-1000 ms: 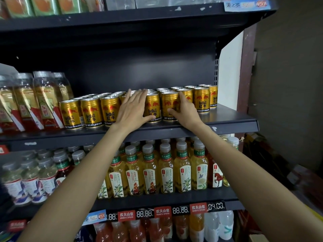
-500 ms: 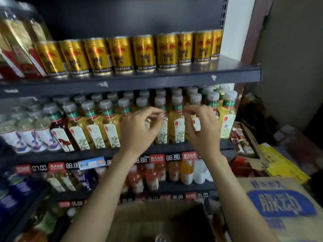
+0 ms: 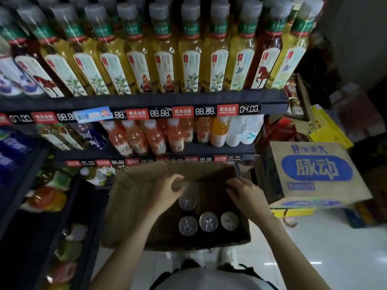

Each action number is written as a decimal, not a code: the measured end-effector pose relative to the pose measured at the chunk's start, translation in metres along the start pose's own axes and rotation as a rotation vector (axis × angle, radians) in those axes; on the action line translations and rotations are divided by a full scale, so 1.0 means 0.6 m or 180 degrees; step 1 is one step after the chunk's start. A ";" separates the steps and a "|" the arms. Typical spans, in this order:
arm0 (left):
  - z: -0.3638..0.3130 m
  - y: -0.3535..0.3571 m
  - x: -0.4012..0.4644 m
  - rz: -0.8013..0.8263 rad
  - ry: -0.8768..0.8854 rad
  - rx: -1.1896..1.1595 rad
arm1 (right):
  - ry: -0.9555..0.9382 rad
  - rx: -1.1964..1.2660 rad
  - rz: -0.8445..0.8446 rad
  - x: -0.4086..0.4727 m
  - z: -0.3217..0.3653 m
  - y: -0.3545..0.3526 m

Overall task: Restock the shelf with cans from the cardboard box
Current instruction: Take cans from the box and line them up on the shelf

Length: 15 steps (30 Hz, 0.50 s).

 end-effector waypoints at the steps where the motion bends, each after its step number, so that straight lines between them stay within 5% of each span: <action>1: 0.013 0.016 -0.004 0.0096 -0.0100 0.0102 | 0.0054 -0.0009 0.0206 -0.007 -0.007 0.018; 7: 0.046 0.091 -0.014 0.0466 -0.0286 0.0392 | 0.0145 -0.0860 0.1354 -0.037 -0.010 0.119; 15: 0.075 0.156 0.005 0.0698 -0.0629 0.0764 | 0.0209 -0.1720 0.1674 -0.044 -0.012 0.172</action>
Point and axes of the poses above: each hand's wrist, its own x-axis towards the middle knuckle, its own y-axis out of the palm, z = x × y, the point moved 4 cm from there along x, towards the middle knuckle, and after that the axes turned 5 degrees about x, right-handed, at the moved point
